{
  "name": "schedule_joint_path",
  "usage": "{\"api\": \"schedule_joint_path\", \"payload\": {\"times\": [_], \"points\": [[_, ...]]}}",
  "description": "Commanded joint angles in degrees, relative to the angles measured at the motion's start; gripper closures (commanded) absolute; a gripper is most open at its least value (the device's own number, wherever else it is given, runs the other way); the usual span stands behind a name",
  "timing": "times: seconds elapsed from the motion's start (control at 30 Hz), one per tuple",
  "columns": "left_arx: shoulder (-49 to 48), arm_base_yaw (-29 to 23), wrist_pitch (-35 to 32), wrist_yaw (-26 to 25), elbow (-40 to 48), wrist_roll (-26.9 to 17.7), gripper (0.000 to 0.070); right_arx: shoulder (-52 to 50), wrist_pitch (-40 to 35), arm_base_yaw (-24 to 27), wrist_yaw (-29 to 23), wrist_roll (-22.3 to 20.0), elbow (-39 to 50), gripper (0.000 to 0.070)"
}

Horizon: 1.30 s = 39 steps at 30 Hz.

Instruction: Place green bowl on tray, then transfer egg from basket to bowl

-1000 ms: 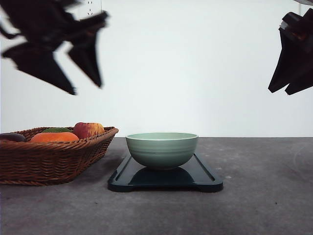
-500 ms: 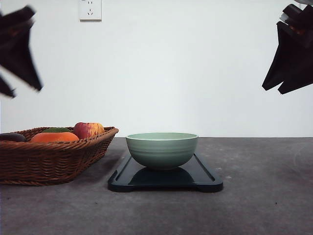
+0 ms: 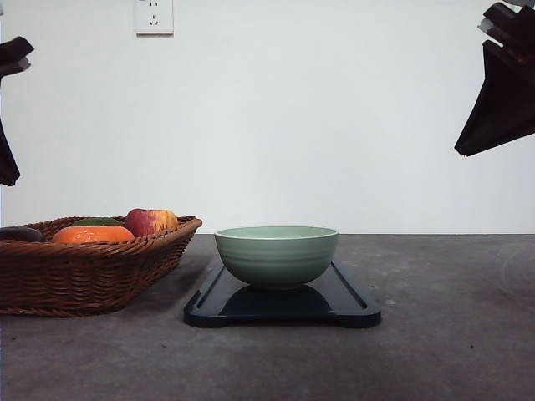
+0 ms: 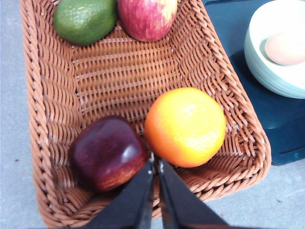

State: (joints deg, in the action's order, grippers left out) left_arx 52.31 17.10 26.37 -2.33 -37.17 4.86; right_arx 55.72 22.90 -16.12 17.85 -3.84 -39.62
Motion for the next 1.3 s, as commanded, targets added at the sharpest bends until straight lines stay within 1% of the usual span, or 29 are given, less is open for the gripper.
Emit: {"api": "schedule_joint_path", "payload": {"times": [0.0,0.23,0.3,0.37,0.53,0.67,0.8,0.93,1.13,1.27], "points": [[0.2,0.2,-0.7,-0.2,-0.5,-1.0,0.0700,0.3,-0.6,-0.2,0.1,0.2,-0.2,0.0678],[0.0,0.2,-0.5,-0.3,-0.5,-1.0,0.0700,0.3,-0.6,-0.2,0.1,0.2,-0.2,0.0678],[-1.8,-0.4,-0.4,0.3,-0.1,-2.6,0.0700,0.3,-0.6,-0.2,0.1,0.2,-0.2,0.0678],[-4.9,-2.0,-2.8,0.3,2.1,-2.7,0.0700,0.3,-0.6,-0.2,0.2,0.2,-0.2,0.0678],[-17.6,-6.9,-11.9,0.4,12.8,-2.0,0.0700,0.3,-0.6,-0.2,0.1,0.2,-0.2,0.0678],[-29.5,-10.0,-15.6,1.0,21.0,-1.8,0.0700,0.3,-0.6,-0.2,0.2,0.2,-0.2,0.0678],[-40.1,-13.4,-15.4,1.0,27.6,0.4,0.0700,0.3,-0.6,-0.2,0.1,0.2,-0.2,0.0678],[-46.3,-15.9,-15.3,1.1,31.6,1.4,0.0700,0.3,-0.6,-0.2,0.2,0.2,-0.2,0.0678],[-51.6,-17.0,-15.5,1.4,35.3,1.4,0.0700,0.3,-0.6,-0.2,0.1,0.2,-0.2,0.0678],[-52.1,-17.5,-16.3,2.5,36.4,1.9,0.0700,0.3,-0.6,-0.2,0.2,0.2,-0.2,0.0678]]}}
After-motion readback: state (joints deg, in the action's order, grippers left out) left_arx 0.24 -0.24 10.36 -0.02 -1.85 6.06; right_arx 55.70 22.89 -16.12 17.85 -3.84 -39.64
